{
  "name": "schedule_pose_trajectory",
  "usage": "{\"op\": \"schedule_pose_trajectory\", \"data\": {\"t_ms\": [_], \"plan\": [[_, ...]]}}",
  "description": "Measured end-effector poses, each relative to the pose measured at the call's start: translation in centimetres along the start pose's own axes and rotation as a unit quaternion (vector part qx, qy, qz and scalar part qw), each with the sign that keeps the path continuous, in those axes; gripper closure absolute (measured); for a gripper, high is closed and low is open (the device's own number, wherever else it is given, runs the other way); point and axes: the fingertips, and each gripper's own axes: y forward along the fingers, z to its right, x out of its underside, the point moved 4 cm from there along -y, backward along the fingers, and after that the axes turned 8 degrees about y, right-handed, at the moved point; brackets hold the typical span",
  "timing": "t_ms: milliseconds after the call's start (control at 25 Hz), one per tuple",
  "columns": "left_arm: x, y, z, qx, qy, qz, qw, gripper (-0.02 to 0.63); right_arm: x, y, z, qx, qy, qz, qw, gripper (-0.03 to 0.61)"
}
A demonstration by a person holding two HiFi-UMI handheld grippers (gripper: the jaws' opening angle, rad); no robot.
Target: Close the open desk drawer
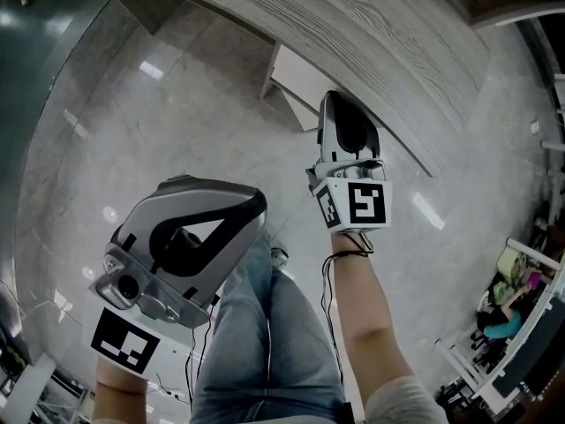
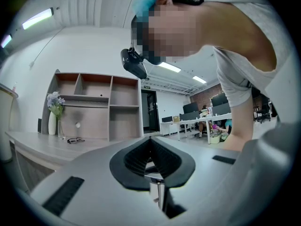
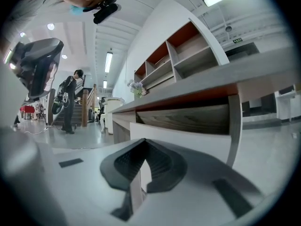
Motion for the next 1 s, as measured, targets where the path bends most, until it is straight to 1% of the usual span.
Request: {"op": "schedule_pose_trajectory", "data": {"t_ms": [120, 240, 360, 520, 640, 800, 1000], "plan": [[-0.3, 0.0, 0.5, 0.001, 0.001, -0.002, 1.0, 0.604, -0.5, -1.3, -1.0, -0.014, -0.002, -0.002, 1.0, 0.571], [-0.6, 0.1, 1.1, 0.004, 0.004, -0.007, 1.0, 0.604, -1.4, -2.7, -2.5, -0.038, 0.005, -0.003, 0.999, 0.571], [-1.2, 0.4, 1.8, 0.011, 0.01, -0.013, 0.9998, 0.604, -3.4, -4.5, -4.2, -0.063, 0.006, -0.001, 0.998, 0.571], [-2.7, 0.6, 2.8, 0.02, 0.013, -0.015, 0.9996, 0.604, -7.4, -7.4, -6.4, -0.101, -0.012, 0.006, 0.995, 0.571], [-4.6, 0.8, 3.5, 0.021, 0.022, -0.019, 0.9994, 0.604, -11.0, -9.7, -7.8, -0.127, -0.025, 0.008, 0.992, 0.571], [-7.7, 0.8, 4.2, 0.024, 0.035, -0.026, 0.9988, 0.604, -15.4, -13.1, -9.4, -0.146, -0.033, 0.006, 0.989, 0.571], [-12.0, 0.2, 5.1, 0.021, 0.038, -0.025, 0.9988, 0.604, -20.4, -16.7, -11.3, -0.161, -0.031, 0.024, 0.986, 0.571]]}}
